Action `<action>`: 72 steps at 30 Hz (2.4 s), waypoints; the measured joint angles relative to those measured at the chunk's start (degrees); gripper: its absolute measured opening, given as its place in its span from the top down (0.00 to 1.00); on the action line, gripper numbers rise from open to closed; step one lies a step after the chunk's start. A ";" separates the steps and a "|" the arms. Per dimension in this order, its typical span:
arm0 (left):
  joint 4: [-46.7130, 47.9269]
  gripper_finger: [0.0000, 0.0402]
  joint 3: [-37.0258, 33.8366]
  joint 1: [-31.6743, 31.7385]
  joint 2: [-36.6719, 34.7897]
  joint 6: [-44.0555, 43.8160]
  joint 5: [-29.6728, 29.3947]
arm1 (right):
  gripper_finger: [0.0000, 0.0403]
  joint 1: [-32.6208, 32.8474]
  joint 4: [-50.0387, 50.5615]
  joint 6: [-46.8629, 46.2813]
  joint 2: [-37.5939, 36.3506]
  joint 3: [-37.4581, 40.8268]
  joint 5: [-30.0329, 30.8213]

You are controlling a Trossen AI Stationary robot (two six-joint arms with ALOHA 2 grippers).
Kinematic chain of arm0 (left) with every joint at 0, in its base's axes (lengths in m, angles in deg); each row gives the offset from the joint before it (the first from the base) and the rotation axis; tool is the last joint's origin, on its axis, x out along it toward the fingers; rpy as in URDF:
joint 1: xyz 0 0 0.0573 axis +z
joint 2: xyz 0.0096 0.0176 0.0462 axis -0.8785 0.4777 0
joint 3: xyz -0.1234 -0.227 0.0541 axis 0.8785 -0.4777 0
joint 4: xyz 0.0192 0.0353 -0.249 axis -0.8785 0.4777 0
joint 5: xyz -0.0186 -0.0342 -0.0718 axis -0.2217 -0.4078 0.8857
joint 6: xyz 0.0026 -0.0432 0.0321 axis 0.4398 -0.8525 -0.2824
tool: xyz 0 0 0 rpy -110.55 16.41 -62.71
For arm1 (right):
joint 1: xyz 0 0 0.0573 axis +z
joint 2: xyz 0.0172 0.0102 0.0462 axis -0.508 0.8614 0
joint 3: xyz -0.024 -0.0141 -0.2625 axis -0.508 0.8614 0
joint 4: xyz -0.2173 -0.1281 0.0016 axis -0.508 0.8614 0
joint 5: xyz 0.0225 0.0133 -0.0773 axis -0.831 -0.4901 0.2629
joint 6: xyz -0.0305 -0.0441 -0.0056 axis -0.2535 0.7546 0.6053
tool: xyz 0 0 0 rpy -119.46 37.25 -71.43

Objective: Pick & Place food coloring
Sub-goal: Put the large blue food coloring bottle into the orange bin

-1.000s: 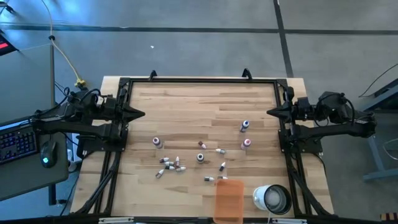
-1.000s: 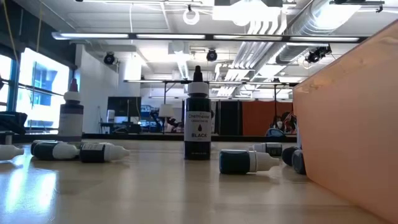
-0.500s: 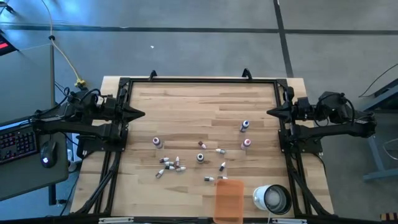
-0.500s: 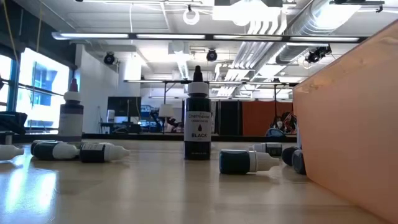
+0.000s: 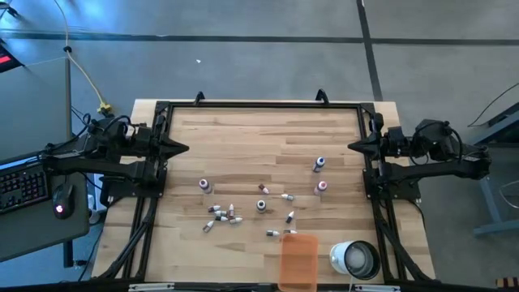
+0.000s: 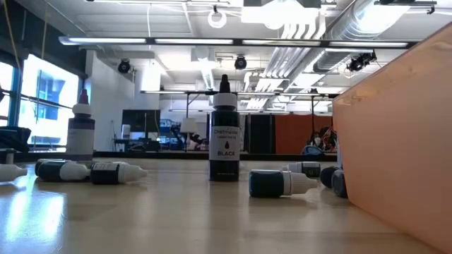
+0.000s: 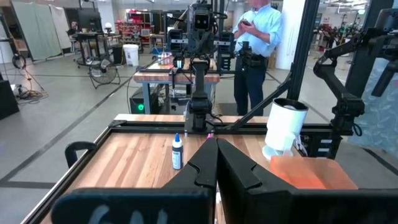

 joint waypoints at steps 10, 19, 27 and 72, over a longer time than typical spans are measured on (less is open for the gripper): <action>-1.18 1.00 0.00 0.02 0.07 -0.31 0.58 | 1.00 0.01 -0.05 2.30 0.00 0.00 0.44; 5.72 1.00 0.00 0.00 0.31 -0.28 0.58 | 1.00 0.02 -4.01 4.88 0.02 0.00 0.45; 6.40 1.00 0.00 0.02 1.92 0.83 -0.01 | 1.00 0.02 -11.05 9.20 0.91 0.00 6.54; 12.95 0.73 -0.02 0.02 9.18 1.09 -9.95 | 0.74 -5.41 21.05 -22.49 39.45 0.09 17.83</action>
